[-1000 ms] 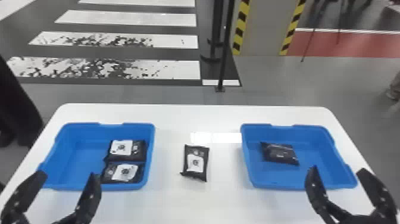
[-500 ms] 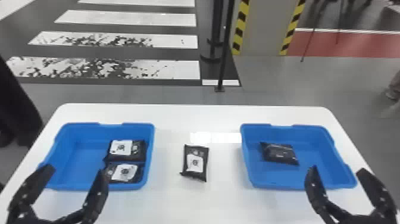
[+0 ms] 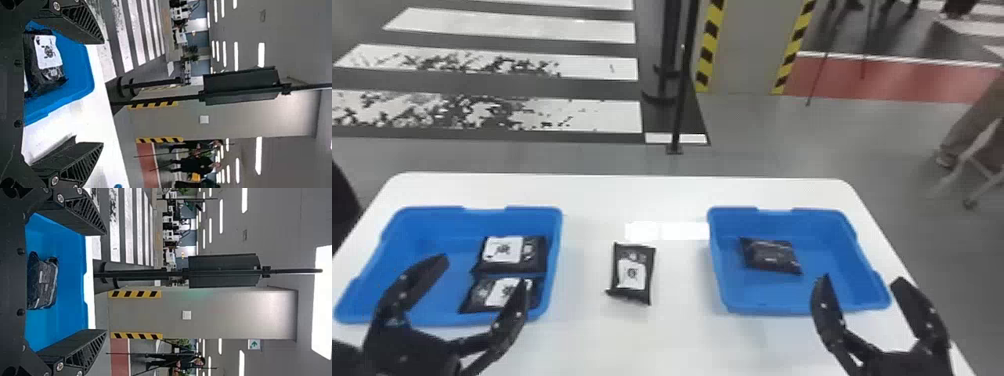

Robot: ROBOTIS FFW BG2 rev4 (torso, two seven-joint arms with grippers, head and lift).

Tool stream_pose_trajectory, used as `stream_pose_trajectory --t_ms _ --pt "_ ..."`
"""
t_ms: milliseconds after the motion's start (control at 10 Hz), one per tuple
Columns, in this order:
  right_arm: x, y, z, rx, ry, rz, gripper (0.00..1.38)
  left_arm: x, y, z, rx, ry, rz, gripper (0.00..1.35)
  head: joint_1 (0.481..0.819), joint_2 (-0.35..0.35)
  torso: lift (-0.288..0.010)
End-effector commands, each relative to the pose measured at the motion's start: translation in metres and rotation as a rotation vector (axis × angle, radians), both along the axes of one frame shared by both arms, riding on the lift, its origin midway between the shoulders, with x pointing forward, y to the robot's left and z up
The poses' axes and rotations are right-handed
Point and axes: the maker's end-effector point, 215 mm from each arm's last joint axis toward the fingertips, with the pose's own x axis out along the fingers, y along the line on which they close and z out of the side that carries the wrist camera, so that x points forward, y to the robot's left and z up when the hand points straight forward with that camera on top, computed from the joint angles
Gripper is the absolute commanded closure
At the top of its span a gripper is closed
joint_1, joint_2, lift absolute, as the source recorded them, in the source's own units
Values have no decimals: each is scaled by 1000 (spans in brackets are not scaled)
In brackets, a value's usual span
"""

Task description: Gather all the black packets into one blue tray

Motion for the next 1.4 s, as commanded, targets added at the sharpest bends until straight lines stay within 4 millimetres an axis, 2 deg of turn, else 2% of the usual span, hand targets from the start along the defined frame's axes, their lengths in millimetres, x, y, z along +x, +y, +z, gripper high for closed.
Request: stream_pose_trajectory --t_ms 0,200,400,600,700,800,1000,1300 --pt "0 0 1 3 -2 -1 134 22 -10 -17 42 31 -25 104 695 -135 -110" --pt "0 0 -1 4 0 0 134 57 -48 -48 71 81 -134 104 695 -157 -110" --pt "1 0 0 4 -2 2 134 83 -93 -65 93 109 -225 104 695 -194 -110" --pt "1 0 -1 6 0 2 134 91 -144 -90 117 175 -324 104 695 -254 -110" --pt "1 0 -2 8 2 2 134 97 -161 -108 141 211 -357 104 695 -272 -110" --pt "1 0 -2 8 0 3 134 105 -166 -119 183 226 -367 104 695 -302 -110" --pt "0 0 -4 10 4 4 134 117 -159 -143 229 276 -349 121 695 -326 -110" --pt "2 1 -3 12 2 5 134 124 -183 -172 290 321 -407 131 695 -321 -110"
